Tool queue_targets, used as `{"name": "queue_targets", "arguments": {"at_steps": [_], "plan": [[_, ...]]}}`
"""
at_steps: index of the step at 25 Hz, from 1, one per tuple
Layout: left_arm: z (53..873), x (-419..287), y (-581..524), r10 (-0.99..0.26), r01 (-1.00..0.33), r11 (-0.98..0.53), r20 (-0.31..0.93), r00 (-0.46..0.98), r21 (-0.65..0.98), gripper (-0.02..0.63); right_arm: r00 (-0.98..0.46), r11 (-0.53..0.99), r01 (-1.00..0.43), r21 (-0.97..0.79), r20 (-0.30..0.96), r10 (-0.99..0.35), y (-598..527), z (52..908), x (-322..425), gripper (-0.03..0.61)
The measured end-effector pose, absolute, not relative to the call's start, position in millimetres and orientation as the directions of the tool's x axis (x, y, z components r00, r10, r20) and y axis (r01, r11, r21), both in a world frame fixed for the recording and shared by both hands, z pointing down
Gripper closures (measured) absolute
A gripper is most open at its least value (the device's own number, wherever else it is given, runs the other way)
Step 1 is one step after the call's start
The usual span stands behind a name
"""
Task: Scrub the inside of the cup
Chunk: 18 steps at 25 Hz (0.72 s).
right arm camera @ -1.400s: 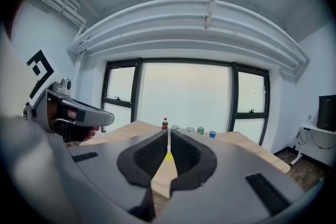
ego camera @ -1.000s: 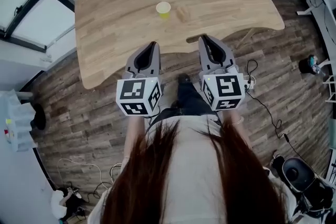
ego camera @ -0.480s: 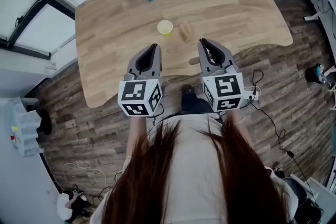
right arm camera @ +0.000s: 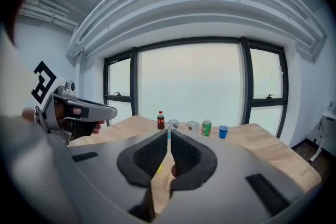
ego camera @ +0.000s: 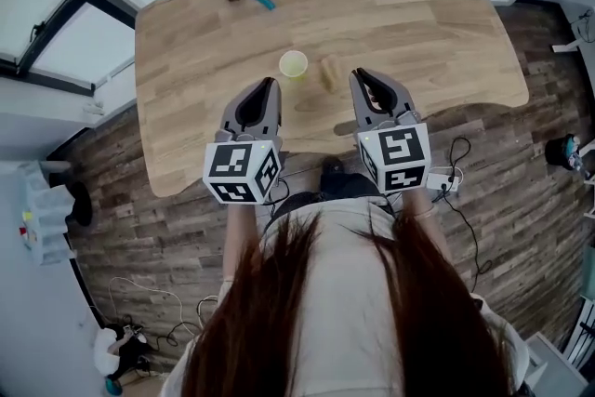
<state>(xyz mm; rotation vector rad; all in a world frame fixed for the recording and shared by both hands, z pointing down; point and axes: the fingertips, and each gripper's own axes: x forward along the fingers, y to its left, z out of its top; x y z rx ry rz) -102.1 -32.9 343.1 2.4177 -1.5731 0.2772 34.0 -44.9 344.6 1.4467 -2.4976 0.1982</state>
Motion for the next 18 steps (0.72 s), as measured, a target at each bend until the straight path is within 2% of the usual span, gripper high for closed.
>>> {"name": "queue_targets", "arguments": {"at_steps": [18], "plan": [[386, -114, -54, -0.865, -0.927, -0.361, 0.337, 0.372, 0.096, 0.594, -0.567, 0.565, -0.816, -0.124, 0.368, -0.737, -73, 395, 19, 0.532]]}}
